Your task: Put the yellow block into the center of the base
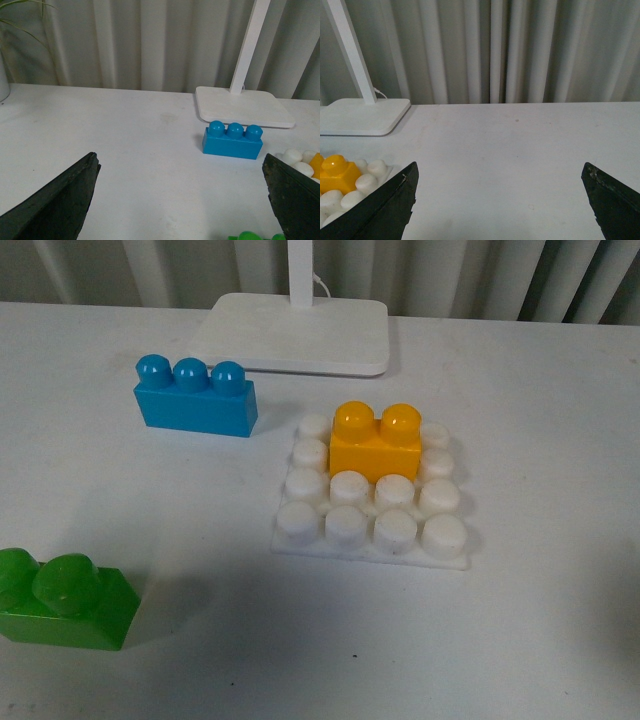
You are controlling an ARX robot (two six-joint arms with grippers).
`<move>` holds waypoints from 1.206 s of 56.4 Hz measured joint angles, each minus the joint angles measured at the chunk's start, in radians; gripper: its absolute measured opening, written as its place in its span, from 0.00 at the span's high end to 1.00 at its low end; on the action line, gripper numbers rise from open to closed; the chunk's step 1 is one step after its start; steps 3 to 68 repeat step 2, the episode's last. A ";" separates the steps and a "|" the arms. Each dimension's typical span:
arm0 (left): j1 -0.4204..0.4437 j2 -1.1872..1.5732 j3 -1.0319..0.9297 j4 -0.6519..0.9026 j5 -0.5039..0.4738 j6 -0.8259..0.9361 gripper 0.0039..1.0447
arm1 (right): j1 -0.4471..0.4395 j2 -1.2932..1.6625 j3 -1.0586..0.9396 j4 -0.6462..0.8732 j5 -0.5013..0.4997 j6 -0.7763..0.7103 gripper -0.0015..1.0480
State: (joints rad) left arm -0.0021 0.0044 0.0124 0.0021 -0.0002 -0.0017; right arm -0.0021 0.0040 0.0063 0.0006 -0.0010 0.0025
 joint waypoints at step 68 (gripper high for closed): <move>0.000 0.000 0.000 0.000 0.000 0.000 0.06 | 0.000 0.000 0.000 0.000 0.000 0.000 0.09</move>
